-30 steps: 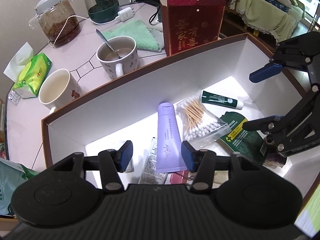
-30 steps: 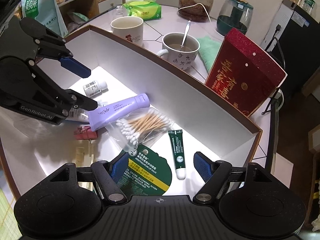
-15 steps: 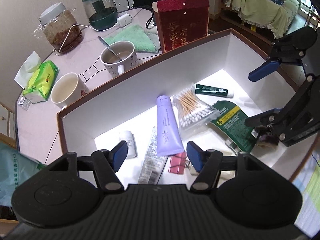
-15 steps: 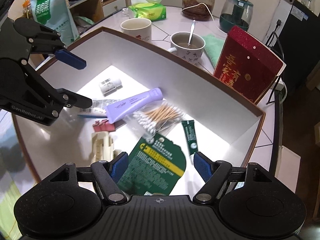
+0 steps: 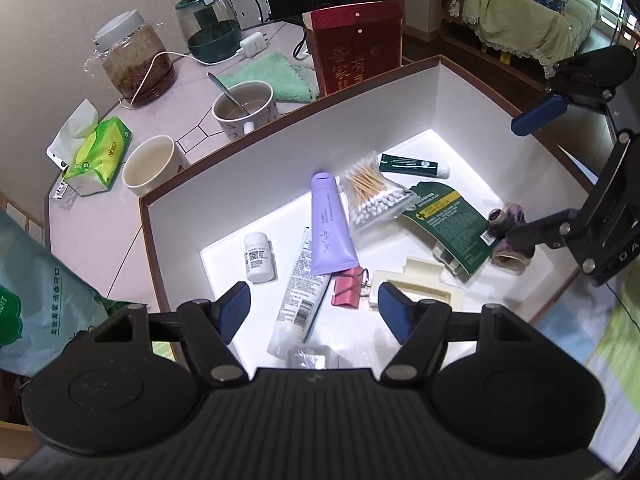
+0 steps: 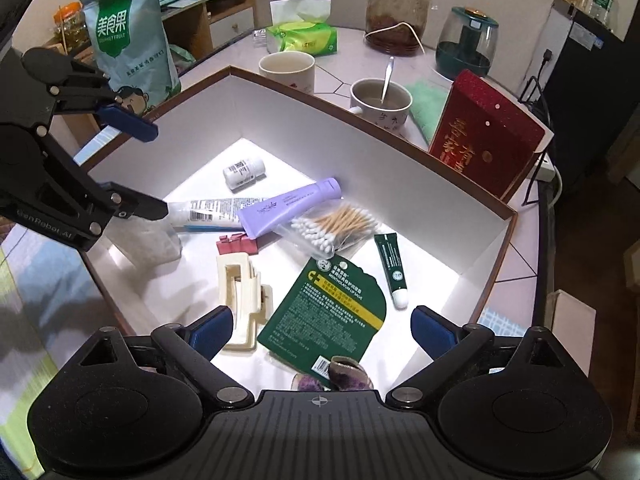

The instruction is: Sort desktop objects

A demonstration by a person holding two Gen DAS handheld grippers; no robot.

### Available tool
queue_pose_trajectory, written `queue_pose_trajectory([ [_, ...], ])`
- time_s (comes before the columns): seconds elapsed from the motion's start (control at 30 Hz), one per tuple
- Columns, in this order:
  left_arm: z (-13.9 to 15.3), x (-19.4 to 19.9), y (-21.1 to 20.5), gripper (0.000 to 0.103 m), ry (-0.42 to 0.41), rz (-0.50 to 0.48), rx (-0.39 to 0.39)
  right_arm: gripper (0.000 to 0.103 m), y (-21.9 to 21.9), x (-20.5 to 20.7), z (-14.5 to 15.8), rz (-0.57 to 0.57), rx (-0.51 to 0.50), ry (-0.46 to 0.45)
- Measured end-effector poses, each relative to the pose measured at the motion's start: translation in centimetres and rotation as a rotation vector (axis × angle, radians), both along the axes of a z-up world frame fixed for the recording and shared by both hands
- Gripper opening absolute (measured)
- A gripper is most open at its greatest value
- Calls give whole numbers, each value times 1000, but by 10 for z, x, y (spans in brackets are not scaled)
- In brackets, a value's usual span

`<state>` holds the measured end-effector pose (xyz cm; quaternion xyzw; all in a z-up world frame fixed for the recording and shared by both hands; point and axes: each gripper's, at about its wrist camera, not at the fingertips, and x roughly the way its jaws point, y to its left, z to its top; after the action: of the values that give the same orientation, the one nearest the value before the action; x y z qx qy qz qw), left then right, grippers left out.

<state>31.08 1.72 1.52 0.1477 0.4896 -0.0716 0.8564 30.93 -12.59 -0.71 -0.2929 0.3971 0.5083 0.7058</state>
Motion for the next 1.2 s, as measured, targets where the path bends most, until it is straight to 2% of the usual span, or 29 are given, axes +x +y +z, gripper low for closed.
queue_pose_trajectory([
  [0.47, 23, -34, -8, 67, -32, 5, 7, 98, -16, -21, 18, -37, -9, 14],
  [1.2, 41, -77, -22, 67, -61, 1, 15, 98, -41, -53, 41, -55, 13, -30],
])
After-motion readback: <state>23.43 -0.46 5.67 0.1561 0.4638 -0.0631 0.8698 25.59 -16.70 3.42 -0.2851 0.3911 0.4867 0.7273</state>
